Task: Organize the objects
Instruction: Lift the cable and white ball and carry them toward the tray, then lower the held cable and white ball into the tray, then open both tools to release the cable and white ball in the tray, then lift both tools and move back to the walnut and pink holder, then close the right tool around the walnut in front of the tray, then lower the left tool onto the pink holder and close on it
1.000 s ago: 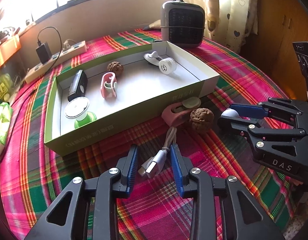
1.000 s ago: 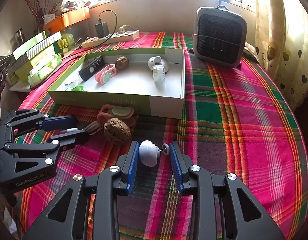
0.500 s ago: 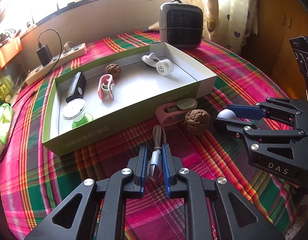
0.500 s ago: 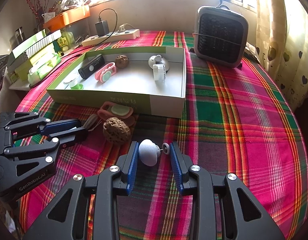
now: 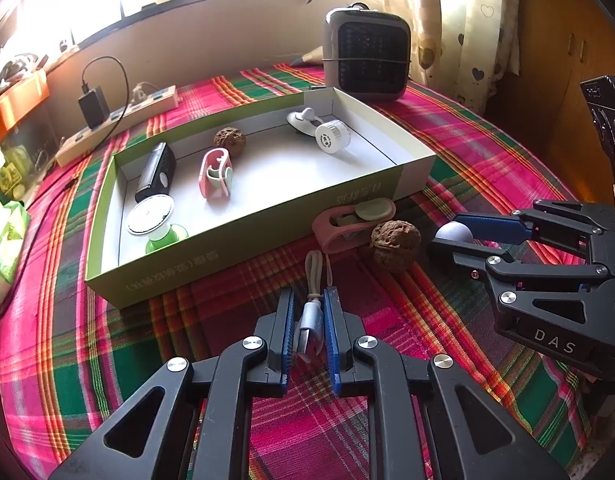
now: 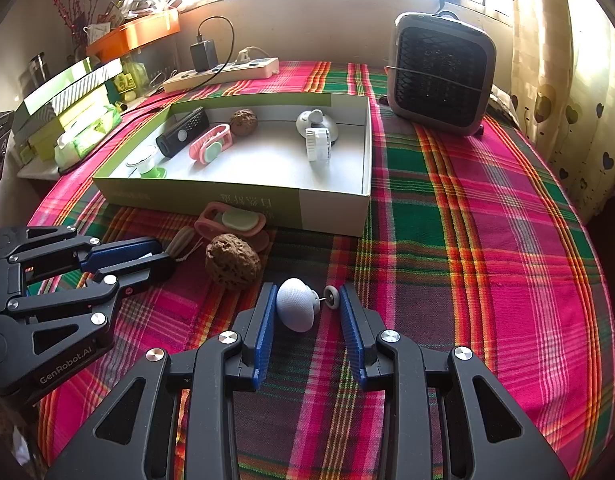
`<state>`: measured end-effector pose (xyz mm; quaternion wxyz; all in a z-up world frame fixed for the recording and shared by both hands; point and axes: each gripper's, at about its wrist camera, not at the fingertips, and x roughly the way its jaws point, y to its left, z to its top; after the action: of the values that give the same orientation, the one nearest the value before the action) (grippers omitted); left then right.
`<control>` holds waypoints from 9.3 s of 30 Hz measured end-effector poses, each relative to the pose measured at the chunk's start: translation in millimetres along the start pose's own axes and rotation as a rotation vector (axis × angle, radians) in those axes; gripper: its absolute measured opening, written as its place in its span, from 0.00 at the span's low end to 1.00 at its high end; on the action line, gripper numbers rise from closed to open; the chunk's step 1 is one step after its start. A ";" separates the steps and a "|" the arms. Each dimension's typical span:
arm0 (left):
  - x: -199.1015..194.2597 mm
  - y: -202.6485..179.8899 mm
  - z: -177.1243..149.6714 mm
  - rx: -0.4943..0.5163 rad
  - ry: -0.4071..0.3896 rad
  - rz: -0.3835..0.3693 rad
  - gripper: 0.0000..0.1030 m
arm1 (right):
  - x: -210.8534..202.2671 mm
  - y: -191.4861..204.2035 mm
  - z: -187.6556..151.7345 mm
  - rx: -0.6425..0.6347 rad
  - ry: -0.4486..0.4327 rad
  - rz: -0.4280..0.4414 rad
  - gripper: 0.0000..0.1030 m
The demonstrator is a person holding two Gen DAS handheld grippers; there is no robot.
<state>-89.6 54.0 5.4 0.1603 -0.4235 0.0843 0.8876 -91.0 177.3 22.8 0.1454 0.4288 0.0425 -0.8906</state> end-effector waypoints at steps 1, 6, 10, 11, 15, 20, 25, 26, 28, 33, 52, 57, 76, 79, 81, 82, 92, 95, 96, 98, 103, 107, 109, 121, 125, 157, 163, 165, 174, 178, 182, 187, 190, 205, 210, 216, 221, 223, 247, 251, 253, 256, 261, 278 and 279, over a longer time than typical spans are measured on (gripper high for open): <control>-0.1 -0.3 0.0 0.000 0.000 0.000 0.12 | 0.0 0.0 0.0 0.000 0.000 -0.001 0.32; -0.2 -0.8 -0.1 -0.004 0.000 0.002 0.11 | 0.4 0.1 -0.6 -0.001 0.000 -0.002 0.32; -0.5 0.6 0.1 -0.005 0.001 0.001 0.10 | 0.4 -0.3 -0.7 0.001 0.000 -0.002 0.32; -0.6 0.9 0.2 -0.008 0.000 0.000 0.10 | 0.5 0.3 -0.7 0.000 0.000 -0.003 0.32; -0.7 1.2 0.5 -0.013 0.002 -0.006 0.10 | 0.1 1.6 -0.5 -0.001 0.001 -0.002 0.32; -2.7 4.7 -1.3 -0.030 0.003 -0.011 0.10 | -2.5 4.3 0.5 -0.003 -0.007 0.001 0.32; -4.3 7.0 -2.6 -0.043 0.000 -0.009 0.10 | -4.0 6.7 0.7 -0.007 -0.010 0.000 0.32; -5.0 7.2 -2.8 -0.045 -0.001 -0.009 0.10 | -4.3 7.0 0.6 -0.008 -0.010 0.000 0.32; -7.1 7.0 -2.2 -0.046 -0.006 -0.010 0.10 | -5.6 8.1 1.1 -0.009 -0.014 0.001 0.32; -14.6 6.9 0.4 -0.039 -0.020 0.002 0.10 | -12.5 10.3 4.6 -0.013 -0.035 0.001 0.32; -38.7 22.6 22.3 -0.065 -0.094 0.020 0.10 | -27.2 14.1 33.0 -0.036 -0.102 0.010 0.32; -35.2 33.1 29.9 -0.081 -0.095 0.027 0.10 | -22.9 15.5 46.1 -0.047 -0.112 0.017 0.32; 3.4 77.5 60.4 -0.143 -0.067 0.041 0.10 | 32.6 19.4 102.9 -0.097 -0.066 0.040 0.32; 9.8 80.9 65.9 -0.147 -0.062 0.039 0.10 | 41.0 20.6 108.4 -0.106 -0.057 0.046 0.32; 14.1 83.6 69.6 -0.148 -0.059 0.041 0.10 | 46.3 22.5 111.3 -0.116 -0.051 0.046 0.32; 16.4 84.2 71.0 -0.148 -0.054 0.041 0.10 | 49.5 23.8 112.8 -0.124 -0.046 0.044 0.32; 33.7 91.1 79.3 -0.148 -0.026 0.044 0.06 | 72.9 30.5 125.2 -0.150 -0.012 0.046 0.32; 36.0 92.5 77.7 -0.154 -0.019 0.035 0.06 | 75.5 32.0 126.8 -0.158 -0.008 0.041 0.32; 36.7 92.1 77.6 -0.155 -0.016 0.035 0.06 | 76.7 32.1 127.4 -0.158 -0.006 0.040 0.32; 37.2 91.4 77.0 -0.155 -0.015 0.034 0.06 | 79.0 32.4 128.6 -0.159 -0.003 0.039 0.32; 39.0 91.5 75.6 -0.166 -0.006 0.032 0.06 | 83.9 34.0 130.0 -0.170 0.006 0.031 0.32; 41.6 91.9 75.2 -0.164 -0.001 0.030 0.06 | 87.9 34.9 131.4 -0.173 0.013 0.029 0.32; 41.5 91.9 75.2 -0.165 -0.001 0.028 0.06 | 89.7 35.6 131.8 -0.177 0.016 0.026 0.32; 40.7 91.0 75.0 -0.170 -0.005 0.028 0.06 | 97.3 41.5 131.2 -0.198 0.027 0.006 0.32; 40.6 90.9 74.5 -0.167 -0.005 0.038 0.07 | 99.9 42.6 130.1 -0.202 0.031 0.000 0.32; 27.2 88.2 71.0 -0.173 -0.015 0.103 0.26 | 88.3 42.9 127.2 -0.185 0.004 -0.011 0.43; 23.2 86.4 68.7 -0.179 -0.017 0.110 0.27 | 84.3 42.9 125.4 -0.180 -0.003 -0.011 0.43; 21.5 85.2 67.8 -0.179 -0.019 0.108 0.27 | 82.9 42.9 124.0 -0.178 -0.006 -0.010 0.43; 13.1 85.6 64.1 -0.200 -0.032 0.103 0.33 | 67.3 39.4 118.5 -0.147 -0.036 0.010 0.43; 8.4 84.9 61.4 -0.211 -0.041 0.093 0.34 | 57.1 36.3 114.0 -0.138 -0.052 0.007 0.43; 2.9 83.0 58.1 -0.219 -0.051 0.085 0.34 | 46.9 30.9 107.9 -0.120 -0.067 0.002 0.43; -5.5 82.0 51.9 -0.228 -0.063 0.083 0.34 | 32.5 24.0 98.3 -0.101 -0.083 0.001 0.43; -15.5 78.4 46.8 -0.229 -0.086 0.081 0.34 | 25.0 21.9 93.3 -0.096 -0.092 -0.005 0.43; -35.3 55.7 15.9 -0.205 -0.086 0.018 0.34 | -6.8 21.7 45.4 -0.045 -0.091 0.013 0.43; -32.2 52.6 3.8 -0.211 -0.061 -0.011 0.35 | -11.1 24.4 29.7 -0.025 -0.081 0.033 0.43; -30.3 49.6 -5.8 -0.217 -0.043 -0.052 0.37 | -2.4 25.8 20.0 -0.001 -0.046 0.058 0.49; -27.6 50.4 -9.8 -0.228 -0.031 -0.061 0.38 | 9.6 29.1 15.7 -0.006 -0.009 0.055 0.49; -26.2 51.5 -10.9 -0.232 -0.026 -0.063 0.38 | 13.0 28.9 15.3 -0.003 0.001 0.052 0.49; -2.7 28.8 14.2 -0.138 0.006 -0.166 0.38 | 7.7 14.1 8.2 0.010 -0.010 0.030 0.33; 2.6 16.4 21.6 -0.091 0.008 -0.181 0.38 | 0.0 -0.9 2.9 0.039 -0.016 0.005 0.33; 4.9 12.3 24.6 -0.077 0.010 -0.181 0.38 | -4.1 -7.4 1.5 0.052 -0.022 -0.002 0.32; 8.6 8.7 28.6 -0.064 0.014 -0.180 0.38 | -10.9 -17.1 -1.4 0.070 -0.032 -0.006 0.32; 13.5 2.4 32.9 -0.037 0.012 -0.189 0.38 | -15.7 -30.9 -5.6 0.102 -0.036 -0.010 0.32; -3.5 -32.4 28.4 0.061 0.000 -0.252 0.38 | -16.4 -44.4 -8.9 0.118 -0.035 -0.016 0.33; -4.8 -30.6 29.6 0.057 -0.008 -0.232 0.38 | -16.2 -44.5 -9.4 0.118 -0.034 -0.016 0.33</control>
<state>-97.4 90.0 27.2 0.2740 -0.4222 0.0592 0.8620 -87.5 225.3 27.3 0.1133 0.4212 -0.0093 -0.8998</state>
